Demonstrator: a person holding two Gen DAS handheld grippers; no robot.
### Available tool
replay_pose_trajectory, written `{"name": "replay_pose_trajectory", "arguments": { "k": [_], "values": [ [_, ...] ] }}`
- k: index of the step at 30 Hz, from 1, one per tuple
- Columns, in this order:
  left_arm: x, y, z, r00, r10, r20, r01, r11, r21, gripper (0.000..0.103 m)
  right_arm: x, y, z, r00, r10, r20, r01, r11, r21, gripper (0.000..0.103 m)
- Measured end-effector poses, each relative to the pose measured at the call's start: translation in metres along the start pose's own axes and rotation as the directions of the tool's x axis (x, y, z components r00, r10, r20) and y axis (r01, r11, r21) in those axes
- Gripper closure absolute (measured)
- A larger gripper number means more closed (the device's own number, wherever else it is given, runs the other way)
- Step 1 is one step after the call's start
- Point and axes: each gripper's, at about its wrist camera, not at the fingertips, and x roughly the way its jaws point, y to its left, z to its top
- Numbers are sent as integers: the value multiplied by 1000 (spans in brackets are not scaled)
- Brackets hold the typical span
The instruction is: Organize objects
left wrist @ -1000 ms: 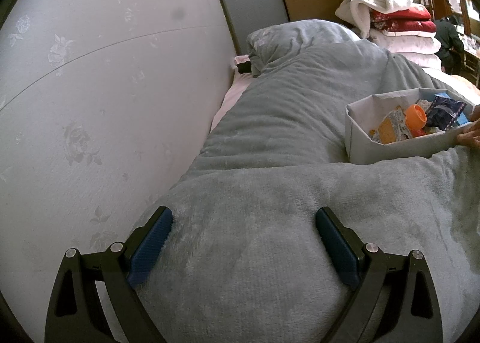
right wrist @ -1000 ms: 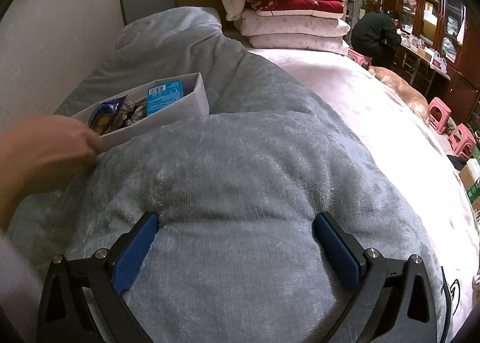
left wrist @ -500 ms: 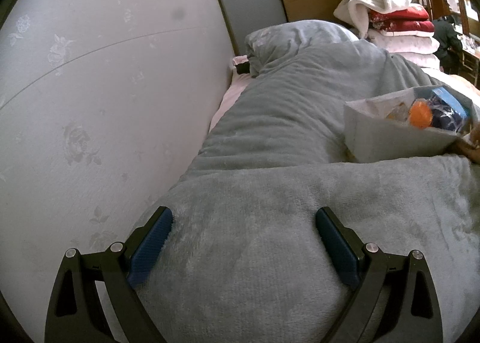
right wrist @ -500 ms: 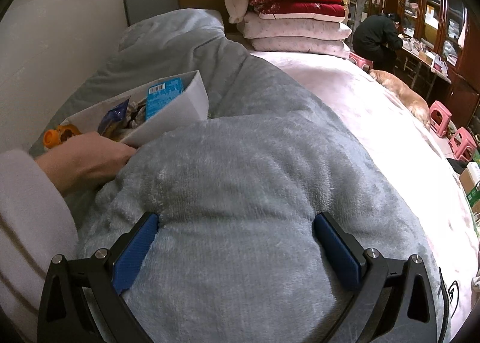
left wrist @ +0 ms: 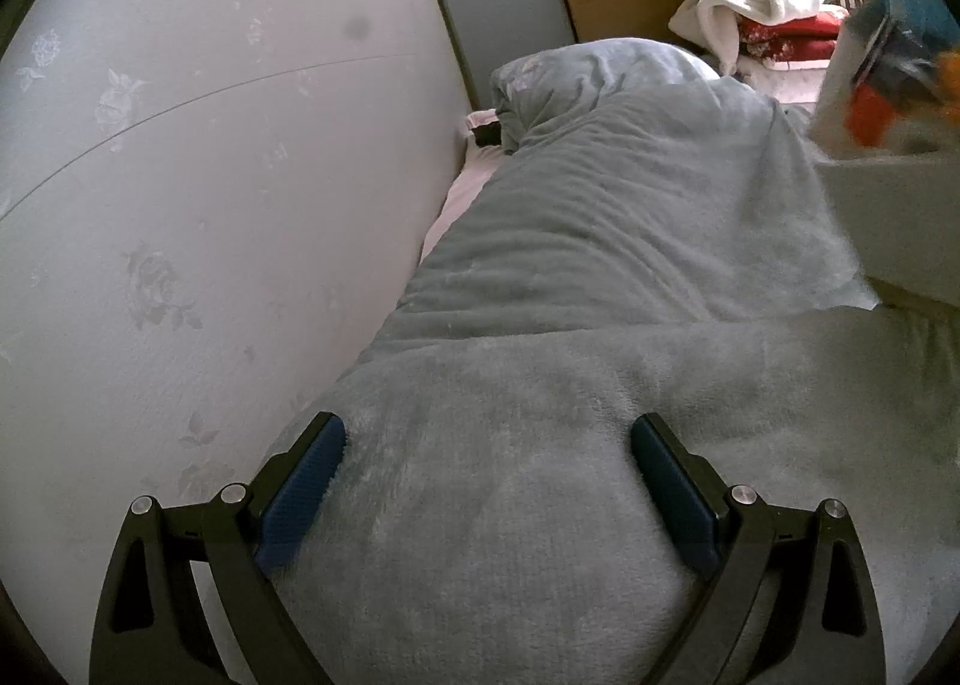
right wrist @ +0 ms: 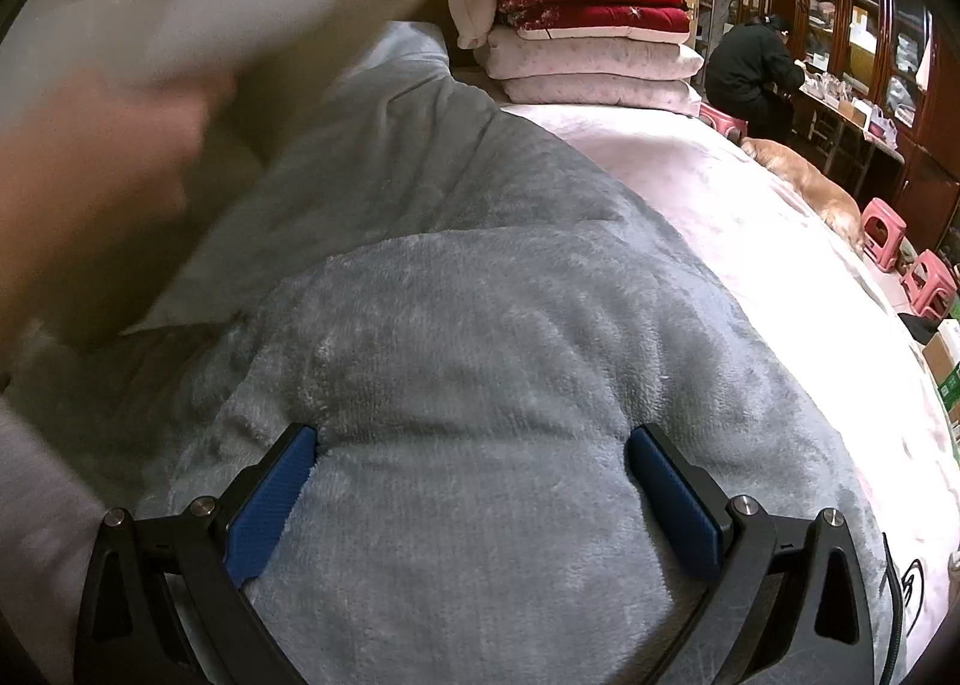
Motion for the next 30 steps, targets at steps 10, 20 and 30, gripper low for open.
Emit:
{"name": "replay_pose_trajectory", "arguments": {
  "k": [10, 20, 30],
  "values": [
    [2, 0, 0, 1000, 0, -2, 0, 1000, 9, 7, -3, -1, -5, 1000, 11, 7, -11, 1000, 2, 0],
    [0, -8, 1, 999, 44, 5, -44, 998, 47, 7, -4, -3, -3, 1000, 10, 5, -10, 1000, -13, 0],
    [-2, -8, 0, 999, 47, 4, -47, 998, 48, 7, -4, -5, -2, 1000, 10, 5, -10, 1000, -14, 0]
  ]
}}
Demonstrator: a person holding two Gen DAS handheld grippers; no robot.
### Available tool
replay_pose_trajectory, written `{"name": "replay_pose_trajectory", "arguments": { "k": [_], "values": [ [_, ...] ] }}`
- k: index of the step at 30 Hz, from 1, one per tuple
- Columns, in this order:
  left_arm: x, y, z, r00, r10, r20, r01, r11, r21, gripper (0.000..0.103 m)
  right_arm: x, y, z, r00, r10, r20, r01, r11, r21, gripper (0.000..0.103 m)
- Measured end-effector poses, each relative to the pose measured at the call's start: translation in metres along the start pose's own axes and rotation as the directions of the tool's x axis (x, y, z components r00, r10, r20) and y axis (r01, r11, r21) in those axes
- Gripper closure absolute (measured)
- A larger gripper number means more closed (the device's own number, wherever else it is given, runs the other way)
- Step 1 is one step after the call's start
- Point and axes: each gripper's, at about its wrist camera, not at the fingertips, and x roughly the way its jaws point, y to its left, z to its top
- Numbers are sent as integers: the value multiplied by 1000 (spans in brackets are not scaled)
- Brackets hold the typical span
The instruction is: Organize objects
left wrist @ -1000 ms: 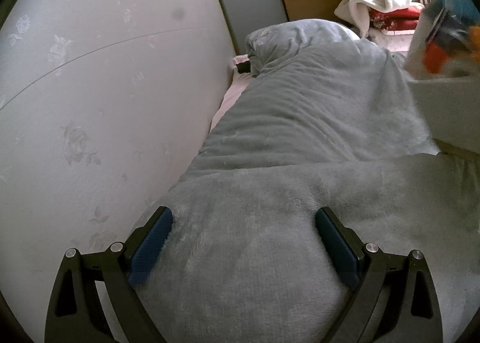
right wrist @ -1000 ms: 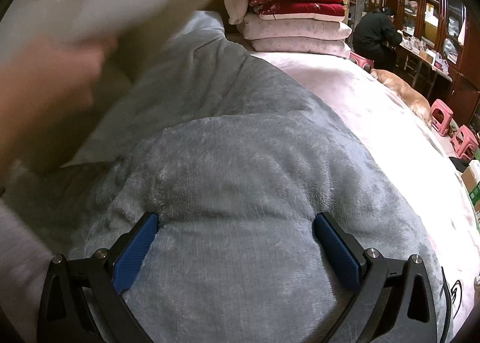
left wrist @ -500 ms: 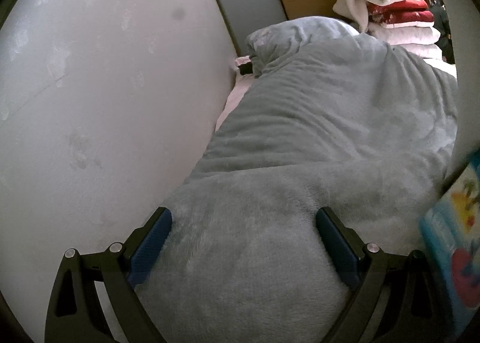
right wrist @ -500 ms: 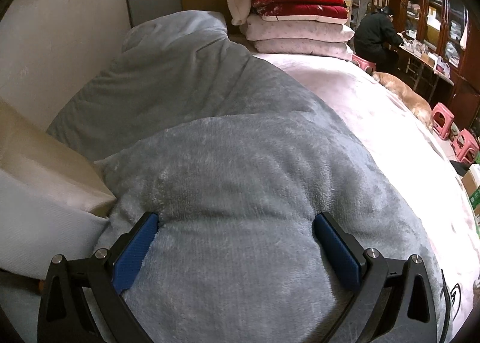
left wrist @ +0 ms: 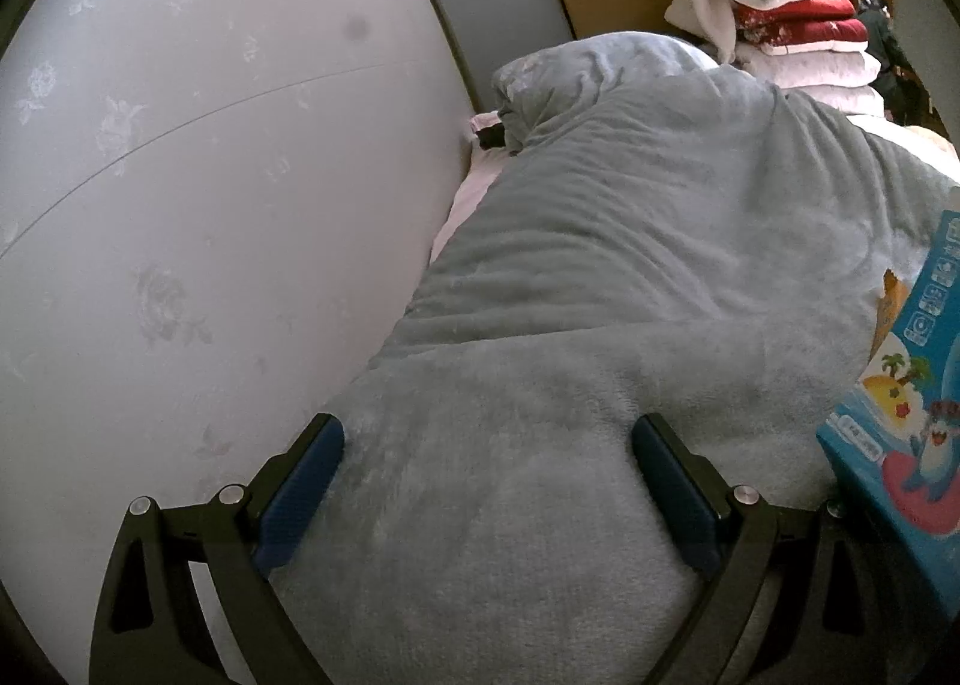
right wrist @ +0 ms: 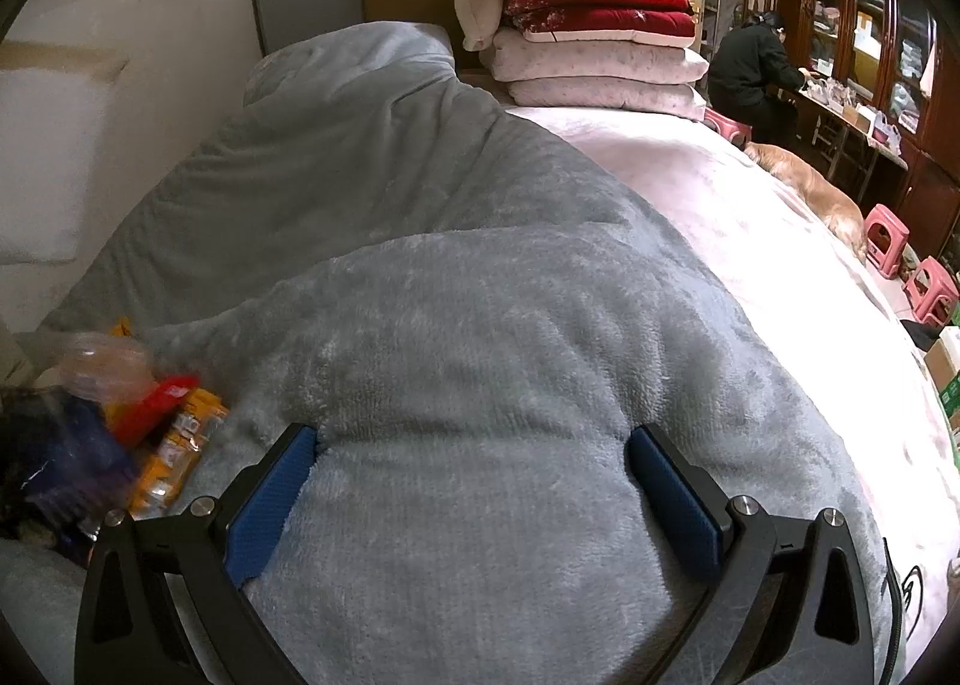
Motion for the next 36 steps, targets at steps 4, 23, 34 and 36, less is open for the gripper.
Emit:
{"name": "replay_pose_trajectory", "arguments": {
  "k": [4, 23, 34, 36],
  "values": [
    [-1, 0, 0, 1000, 0, 0, 0, 1000, 0, 7, 1, 0, 1, 1000, 1, -1, -1, 1000, -1, 0],
    [-4, -4, -1, 1000, -7, 3, 7, 1000, 4, 7, 4, 0, 7, 1000, 3, 9, -2, 1000, -22, 0],
    [-3, -4, 1, 1000, -7, 1, 7, 1000, 4, 7, 4, 2, 6, 1000, 6, 13, -5, 1000, -22, 0],
    [-3, -4, 1, 1000, -7, 1, 7, 1000, 4, 7, 4, 3, 6, 1000, 6, 12, -6, 1000, -20, 0]
  ]
}}
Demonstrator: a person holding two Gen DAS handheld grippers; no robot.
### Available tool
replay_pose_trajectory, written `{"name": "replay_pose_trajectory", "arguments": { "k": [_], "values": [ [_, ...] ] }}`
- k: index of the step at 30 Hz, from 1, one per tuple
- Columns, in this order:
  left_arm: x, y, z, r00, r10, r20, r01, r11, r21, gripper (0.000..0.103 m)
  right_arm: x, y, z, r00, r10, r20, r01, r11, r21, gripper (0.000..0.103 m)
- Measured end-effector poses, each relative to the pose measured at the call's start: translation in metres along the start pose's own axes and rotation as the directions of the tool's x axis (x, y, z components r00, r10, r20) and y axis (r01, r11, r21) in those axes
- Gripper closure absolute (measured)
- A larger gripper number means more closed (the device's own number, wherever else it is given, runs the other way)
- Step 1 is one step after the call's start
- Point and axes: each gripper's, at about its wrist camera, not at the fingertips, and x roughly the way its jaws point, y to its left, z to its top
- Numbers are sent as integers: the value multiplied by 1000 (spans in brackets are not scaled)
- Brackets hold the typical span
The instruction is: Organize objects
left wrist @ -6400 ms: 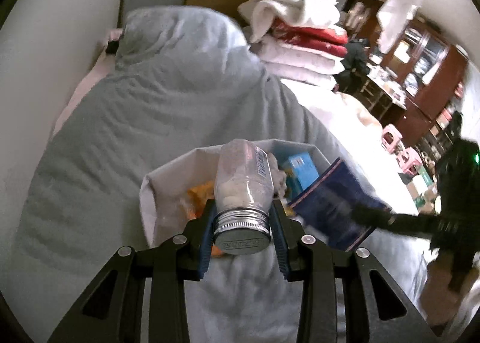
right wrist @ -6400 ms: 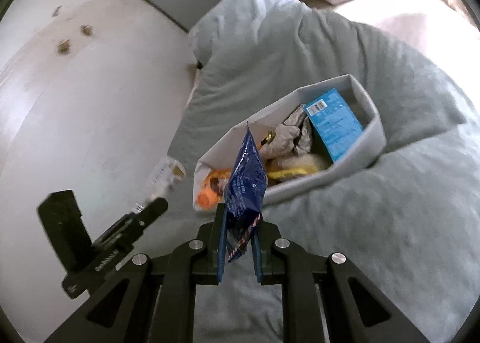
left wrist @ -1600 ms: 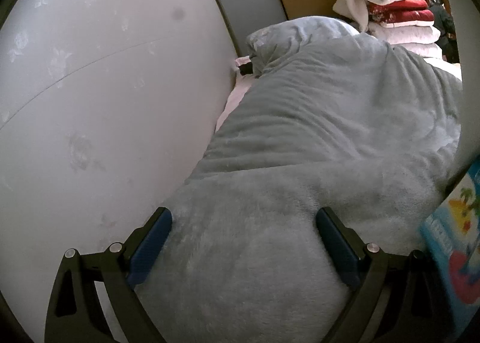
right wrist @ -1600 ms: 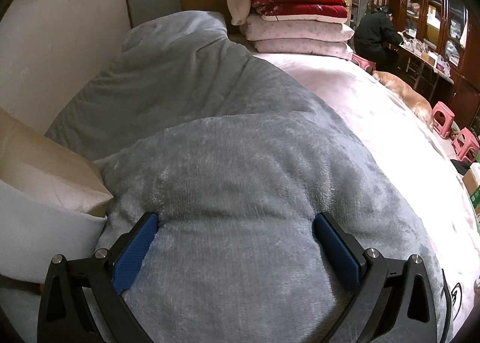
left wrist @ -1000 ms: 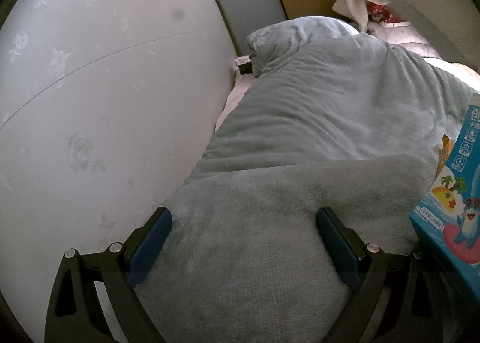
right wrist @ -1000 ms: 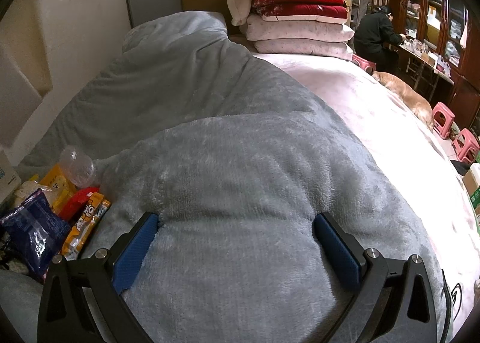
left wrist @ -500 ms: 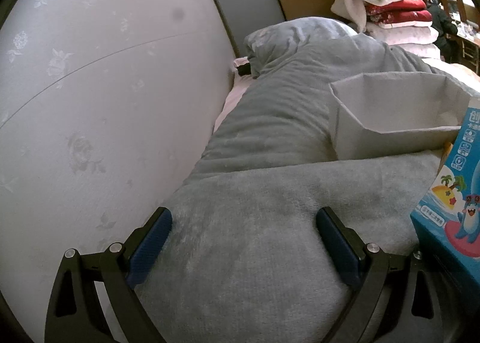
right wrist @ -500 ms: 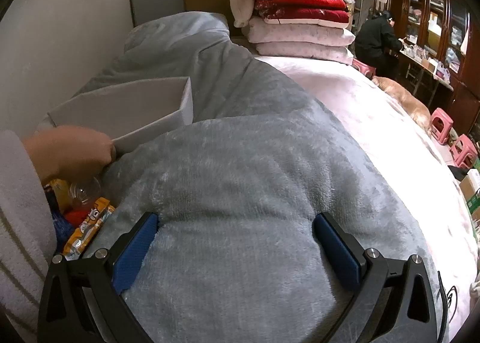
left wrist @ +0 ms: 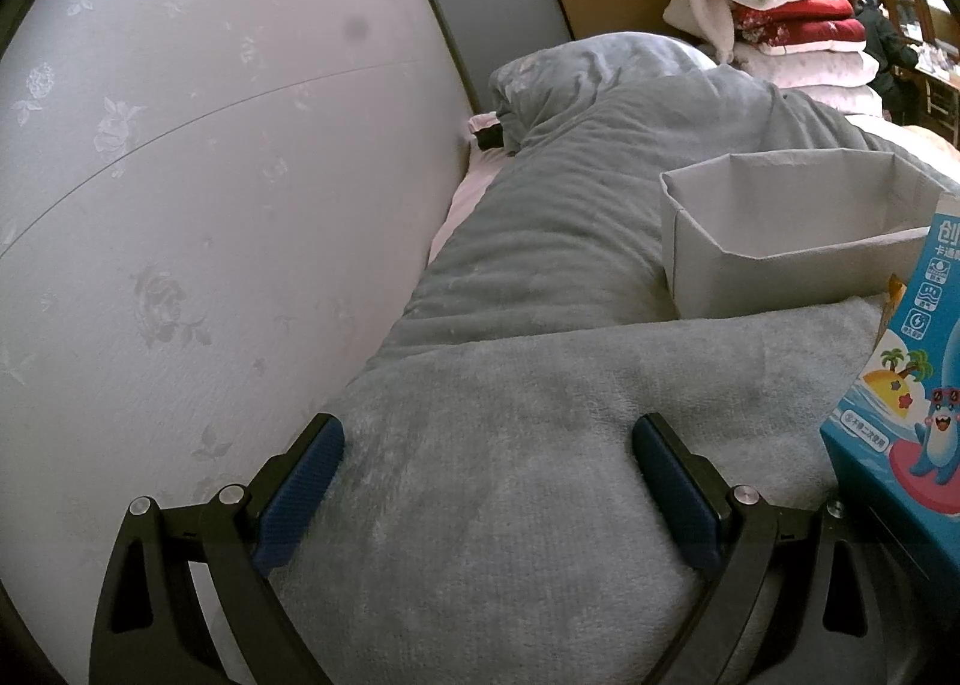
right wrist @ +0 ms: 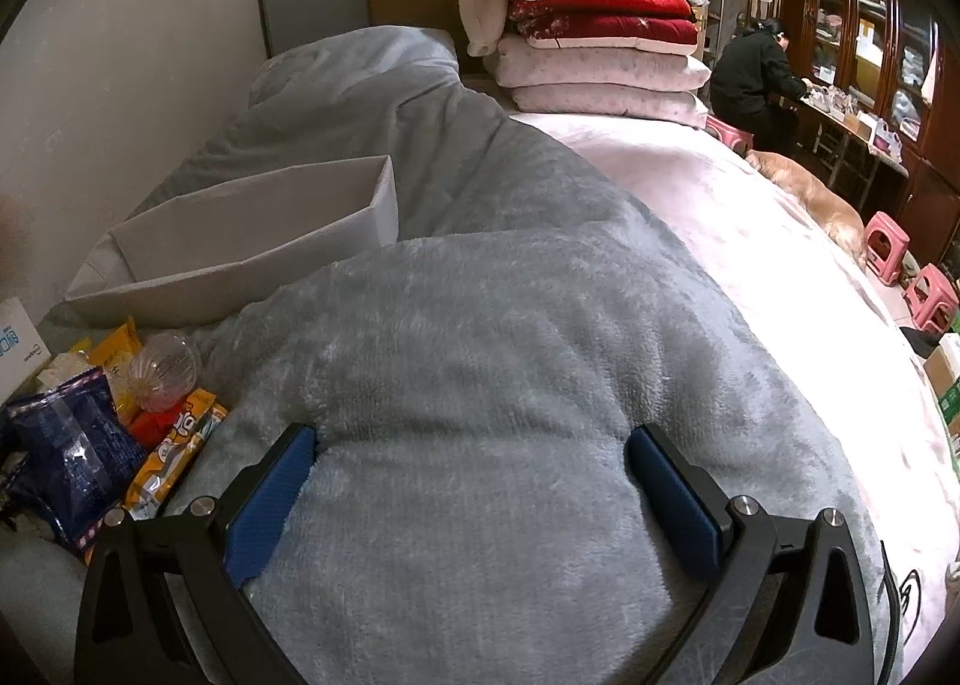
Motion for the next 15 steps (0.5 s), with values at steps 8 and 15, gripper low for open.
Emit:
{"name": "replay_pose_trajectory", "arguments": {
  "k": [8, 15],
  "values": [
    [1, 1, 0, 1000, 2, -2, -2, 1000, 1, 7, 1, 0, 0, 1000, 2, 6, -2, 1000, 1, 0],
    [1, 1, 0, 1000, 2, -2, -2, 1000, 1, 7, -1, 1, -2, 1000, 4, 13, -4, 1000, 2, 0]
  ]
}}
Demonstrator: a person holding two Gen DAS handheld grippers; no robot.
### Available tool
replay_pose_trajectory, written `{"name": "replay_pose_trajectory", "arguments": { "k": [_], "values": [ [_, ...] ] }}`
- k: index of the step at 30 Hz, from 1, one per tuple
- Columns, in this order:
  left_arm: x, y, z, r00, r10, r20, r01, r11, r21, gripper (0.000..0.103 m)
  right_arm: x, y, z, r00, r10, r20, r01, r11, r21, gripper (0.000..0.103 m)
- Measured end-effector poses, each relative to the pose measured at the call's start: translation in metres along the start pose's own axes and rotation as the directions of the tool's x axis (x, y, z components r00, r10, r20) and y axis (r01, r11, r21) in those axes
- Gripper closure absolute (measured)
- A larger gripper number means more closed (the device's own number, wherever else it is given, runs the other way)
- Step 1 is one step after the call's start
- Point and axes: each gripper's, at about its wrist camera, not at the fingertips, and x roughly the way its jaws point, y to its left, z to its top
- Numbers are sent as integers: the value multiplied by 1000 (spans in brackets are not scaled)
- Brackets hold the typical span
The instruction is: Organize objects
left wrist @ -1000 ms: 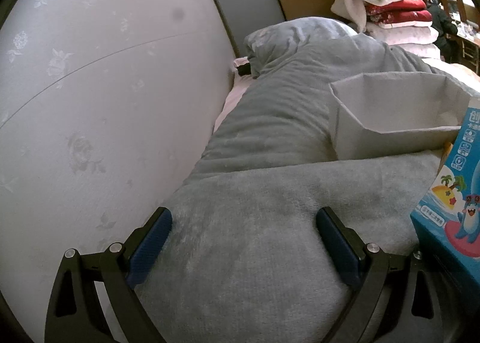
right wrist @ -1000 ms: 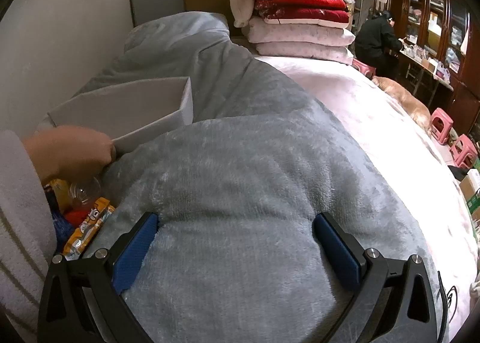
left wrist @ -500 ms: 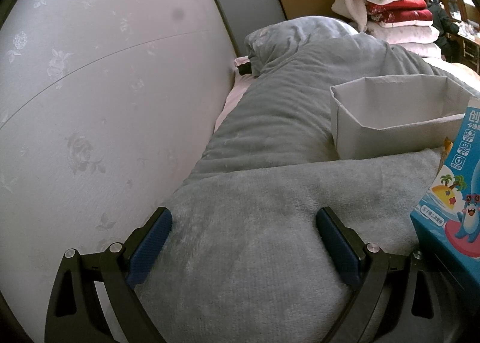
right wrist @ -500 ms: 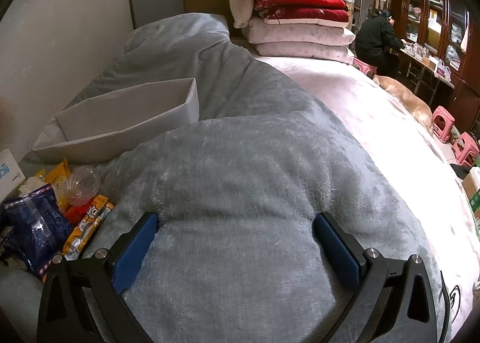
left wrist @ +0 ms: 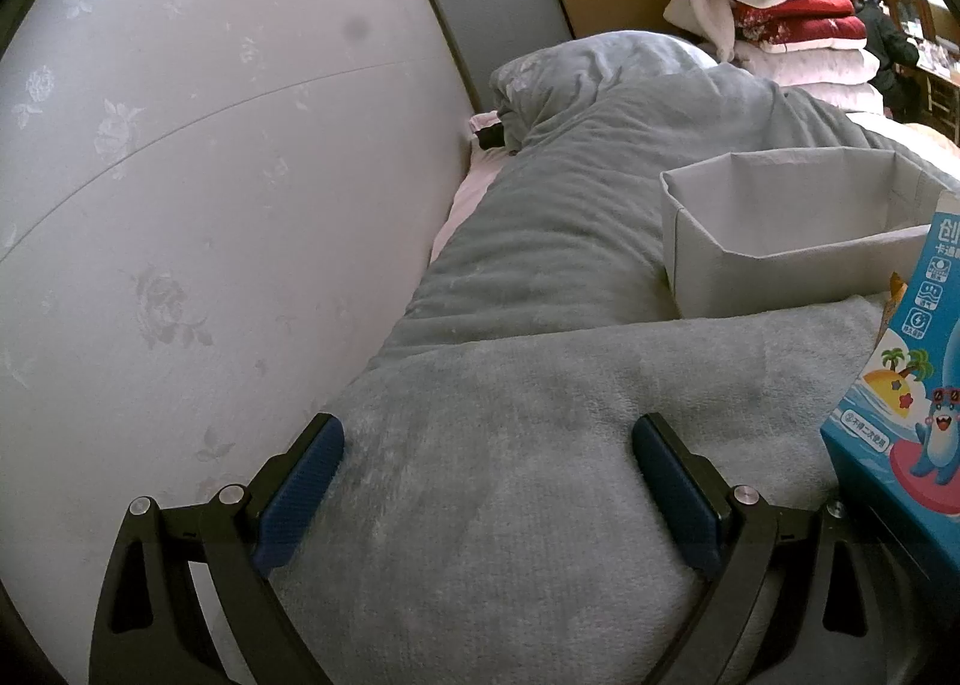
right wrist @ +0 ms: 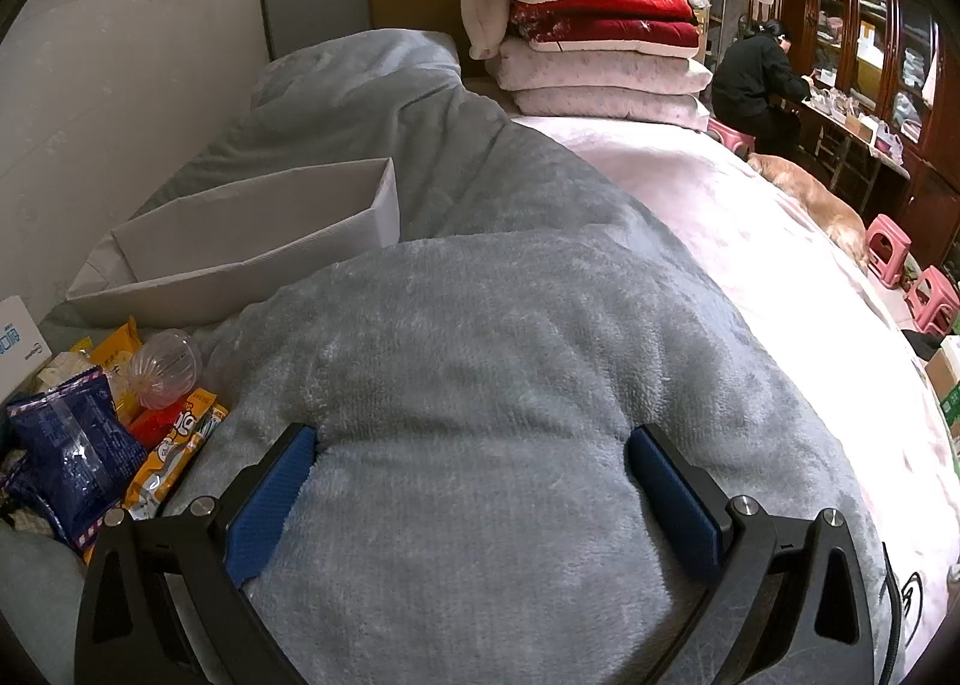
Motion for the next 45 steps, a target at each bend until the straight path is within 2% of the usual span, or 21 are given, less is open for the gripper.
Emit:
{"name": "replay_pose_trajectory", "arguments": {
  "k": [38, 43, 45],
  "values": [
    [0, -1, 0, 1000, 1, 1, -1, 1000, 1, 7, 0, 1, -2, 1000, 7, 9, -7, 1000, -3, 0],
    [1, -3, 0, 1000, 25, 5, -25, 1000, 17, 7, 3, 7, 1, 1000, -5, 3, 5, 1000, -9, 0],
    [1, -4, 0, 999, 31, 8, -31, 999, 25, 7, 4, 5, 0, 1000, 14, 1, -14, 1000, -7, 0]
  ]
}}
